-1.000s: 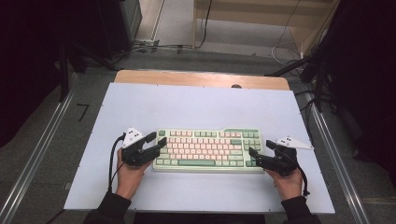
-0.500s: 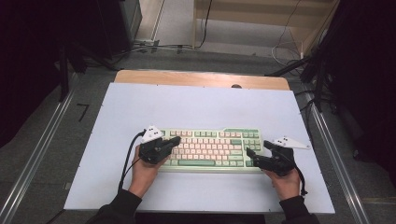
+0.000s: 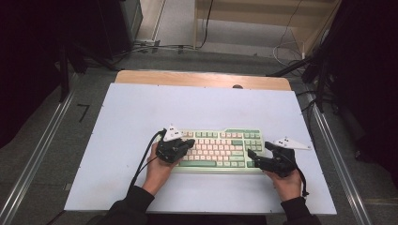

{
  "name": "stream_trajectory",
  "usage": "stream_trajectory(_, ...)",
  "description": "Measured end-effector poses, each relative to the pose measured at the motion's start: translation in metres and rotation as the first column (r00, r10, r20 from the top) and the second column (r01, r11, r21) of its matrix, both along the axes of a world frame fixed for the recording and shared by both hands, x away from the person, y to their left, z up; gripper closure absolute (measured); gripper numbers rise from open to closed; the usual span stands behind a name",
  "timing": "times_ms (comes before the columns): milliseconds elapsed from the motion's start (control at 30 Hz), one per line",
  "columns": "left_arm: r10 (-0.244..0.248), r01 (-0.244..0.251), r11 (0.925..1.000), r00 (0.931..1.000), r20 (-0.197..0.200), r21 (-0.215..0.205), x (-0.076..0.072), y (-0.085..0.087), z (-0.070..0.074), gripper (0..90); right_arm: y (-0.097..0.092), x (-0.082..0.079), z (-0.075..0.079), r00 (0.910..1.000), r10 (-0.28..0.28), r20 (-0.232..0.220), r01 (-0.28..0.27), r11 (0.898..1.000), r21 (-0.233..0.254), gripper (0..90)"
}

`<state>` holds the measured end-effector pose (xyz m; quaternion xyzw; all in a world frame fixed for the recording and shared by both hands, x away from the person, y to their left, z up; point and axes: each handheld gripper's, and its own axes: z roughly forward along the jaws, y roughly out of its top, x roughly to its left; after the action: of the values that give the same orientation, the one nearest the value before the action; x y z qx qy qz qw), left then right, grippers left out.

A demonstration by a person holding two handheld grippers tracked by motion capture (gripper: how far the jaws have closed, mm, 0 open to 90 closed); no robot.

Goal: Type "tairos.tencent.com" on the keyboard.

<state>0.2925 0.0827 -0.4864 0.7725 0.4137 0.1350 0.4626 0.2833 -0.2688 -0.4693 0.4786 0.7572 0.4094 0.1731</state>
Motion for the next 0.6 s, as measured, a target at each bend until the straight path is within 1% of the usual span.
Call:
stream_trajectory(67, 0.0, 0.0, 1.0, 1.0, -0.006, 0.002, 0.0008, -0.0017, -0.0007, 90.0, 0.0001, 0.0, -0.0002, 1.0, 0.001, -0.001, -0.001, 1.0, 0.001, 18.4)
stream_trajectory(167, 0.006, -0.005, 0.9998, 0.9999, -0.016, 0.02, 0.0031, -0.0034, -0.0026, 90.0, 0.0004, 0.0003, -0.0003, 1.0, 0.003, -0.002, -0.003, 1.0, 0.001, 18.4)
stream_trajectory(300, 0.011, -0.011, 0.9997, 0.9996, -0.028, 0.024, 0.0049, -0.0036, -0.0039, 90.0, 0.0004, 0.0, -0.0006, 1.0, 0.001, -0.004, -0.001, 1.0, 0.0, 18.4)
stream_trajectory(400, 0.01, -0.009, 0.9996, 0.9994, -0.032, 0.027, 0.0055, -0.0047, -0.0049, 90.0, 0.0005, 0.0004, -0.0006, 1.0, 0.002, -0.003, -0.002, 1.0, 0.001, 18.4)
stream_trajectory(433, 0.009, -0.007, 0.9992, 0.9993, -0.036, 0.038, 0.0058, -0.0049, -0.005, 90.0, 0.0005, 0.0005, -0.0007, 1.0, 0.004, -0.004, -0.004, 1.0, 0.0, 18.4)
stream_trajectory(600, 0.011, -0.009, 0.999, 0.9992, -0.04, 0.044, 0.0064, -0.0068, -0.0063, 90.0, 0.0007, 0.0004, -0.0011, 1.0, 0.003, -0.007, -0.003, 1.0, -0.001, 18.4)
